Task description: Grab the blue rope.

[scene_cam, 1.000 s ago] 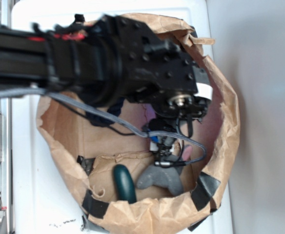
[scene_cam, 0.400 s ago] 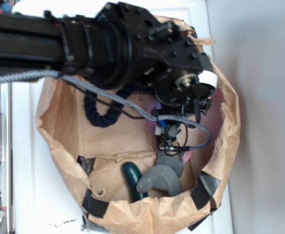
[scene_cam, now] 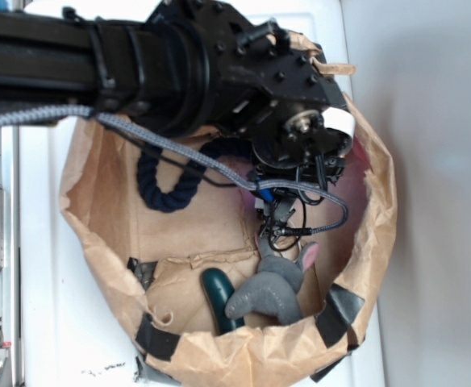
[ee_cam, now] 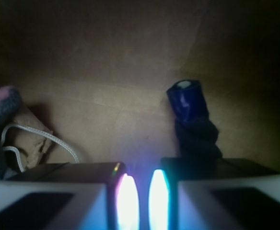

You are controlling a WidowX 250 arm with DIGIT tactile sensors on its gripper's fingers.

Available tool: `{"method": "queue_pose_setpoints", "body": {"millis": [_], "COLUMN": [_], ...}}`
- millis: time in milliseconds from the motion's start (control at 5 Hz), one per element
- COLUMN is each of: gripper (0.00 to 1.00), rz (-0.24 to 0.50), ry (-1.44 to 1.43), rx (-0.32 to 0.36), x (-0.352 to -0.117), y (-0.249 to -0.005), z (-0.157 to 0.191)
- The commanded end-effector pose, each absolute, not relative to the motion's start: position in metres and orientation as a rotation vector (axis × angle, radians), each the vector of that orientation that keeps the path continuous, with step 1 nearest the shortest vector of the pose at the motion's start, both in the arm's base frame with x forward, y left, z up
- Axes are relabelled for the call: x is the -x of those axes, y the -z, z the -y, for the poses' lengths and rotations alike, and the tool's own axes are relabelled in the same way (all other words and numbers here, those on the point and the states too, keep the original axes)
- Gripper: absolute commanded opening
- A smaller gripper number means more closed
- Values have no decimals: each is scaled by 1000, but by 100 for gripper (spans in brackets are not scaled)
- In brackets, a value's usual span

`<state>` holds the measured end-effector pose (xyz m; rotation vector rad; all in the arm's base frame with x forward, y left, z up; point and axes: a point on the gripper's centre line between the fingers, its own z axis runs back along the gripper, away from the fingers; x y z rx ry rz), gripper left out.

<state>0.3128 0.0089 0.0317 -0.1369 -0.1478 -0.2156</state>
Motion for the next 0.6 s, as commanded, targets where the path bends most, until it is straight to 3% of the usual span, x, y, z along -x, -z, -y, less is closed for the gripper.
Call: {"method": "queue_pose_setpoints", "body": {"millis": [0, 400], "gripper": [100, 100], "rz": [120, 29], "ry": [240, 284], "rx": [123, 159], "x": [-316, -319], "y": [-53, -85], "z": [-5, -27]}}
